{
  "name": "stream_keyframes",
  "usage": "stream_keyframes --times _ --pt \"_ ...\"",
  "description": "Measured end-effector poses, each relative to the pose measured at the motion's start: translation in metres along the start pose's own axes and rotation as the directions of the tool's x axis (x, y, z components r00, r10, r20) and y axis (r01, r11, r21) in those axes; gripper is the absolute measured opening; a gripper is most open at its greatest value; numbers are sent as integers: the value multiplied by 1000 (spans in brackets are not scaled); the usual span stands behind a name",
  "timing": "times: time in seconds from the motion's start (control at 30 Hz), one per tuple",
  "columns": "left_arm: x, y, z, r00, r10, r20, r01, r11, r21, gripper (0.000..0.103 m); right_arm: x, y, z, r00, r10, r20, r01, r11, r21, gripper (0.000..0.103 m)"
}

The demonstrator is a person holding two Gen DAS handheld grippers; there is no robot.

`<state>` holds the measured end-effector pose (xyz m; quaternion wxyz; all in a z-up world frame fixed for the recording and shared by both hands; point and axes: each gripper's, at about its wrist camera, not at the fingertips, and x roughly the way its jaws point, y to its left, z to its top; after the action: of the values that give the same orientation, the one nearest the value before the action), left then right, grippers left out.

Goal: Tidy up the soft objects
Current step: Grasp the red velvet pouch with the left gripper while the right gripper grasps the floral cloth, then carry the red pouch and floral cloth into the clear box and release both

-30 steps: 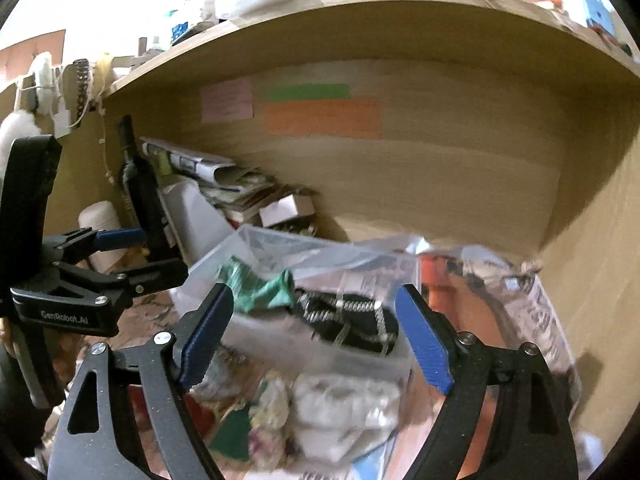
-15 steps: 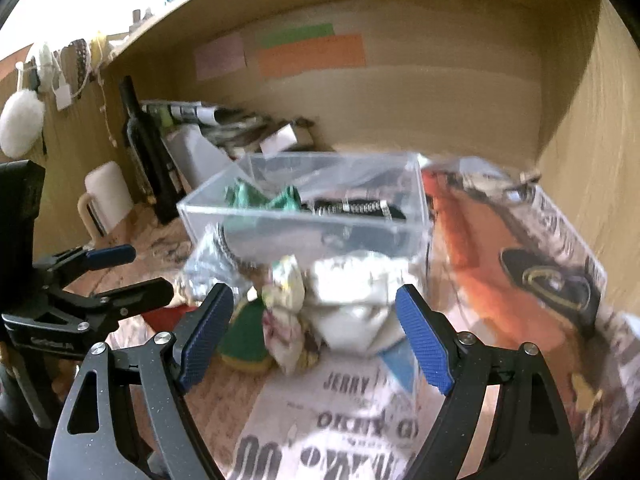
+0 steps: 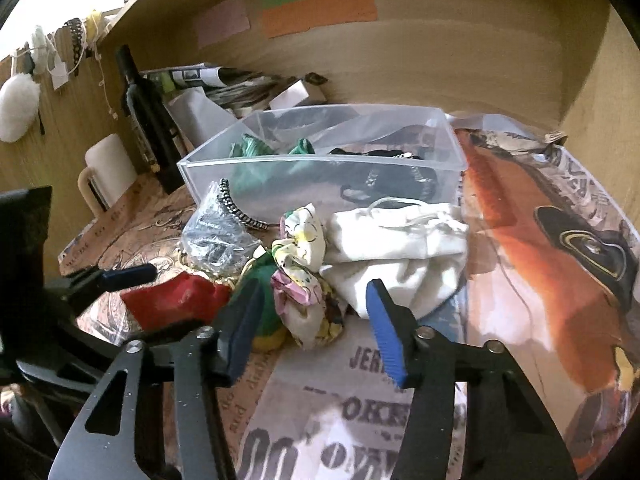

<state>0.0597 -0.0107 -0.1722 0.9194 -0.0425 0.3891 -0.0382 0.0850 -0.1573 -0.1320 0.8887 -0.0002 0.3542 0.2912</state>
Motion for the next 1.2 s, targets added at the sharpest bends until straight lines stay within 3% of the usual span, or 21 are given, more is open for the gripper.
stream_keyframes --times 0.13,0.23,0.3,0.33,0.4,0.6,0.87,1.2 --pt "-1 -5 -3 999 29 26 -30 999 37 102 7 1 3 1000 21 -10 -21 1000 4 36" --pt "-4 -7 -6 999 11 40 -13 998 60 87 9 2 4 999 34 -10 -34 999 5 21" --pt "-5 -8 -6 999 -4 42 1 997 74 73 10 1 5 999 40 -12 -39 999 10 16" --pt "-5 -9 -5 999 -5 43 2 997 78 71 10 1 5 999 41 -9 -41 999 13 14" --pt "-5 -9 -4 999 -12 45 8 997 77 56 7 0 5 999 46 4 -46 999 19 13" --pt "-5 -1 1 999 -40 28 39 999 31 27 -5 -1 8 998 51 47 -53 998 27 12" --pt "-19 0 14 995 -79 59 78 997 11 15 -26 -6 18 992 47 116 -51 998 37 12" --pt "-52 -4 50 976 -102 194 97 995 34 14 -47 -10 39 979 31 204 -38 999 30 11"
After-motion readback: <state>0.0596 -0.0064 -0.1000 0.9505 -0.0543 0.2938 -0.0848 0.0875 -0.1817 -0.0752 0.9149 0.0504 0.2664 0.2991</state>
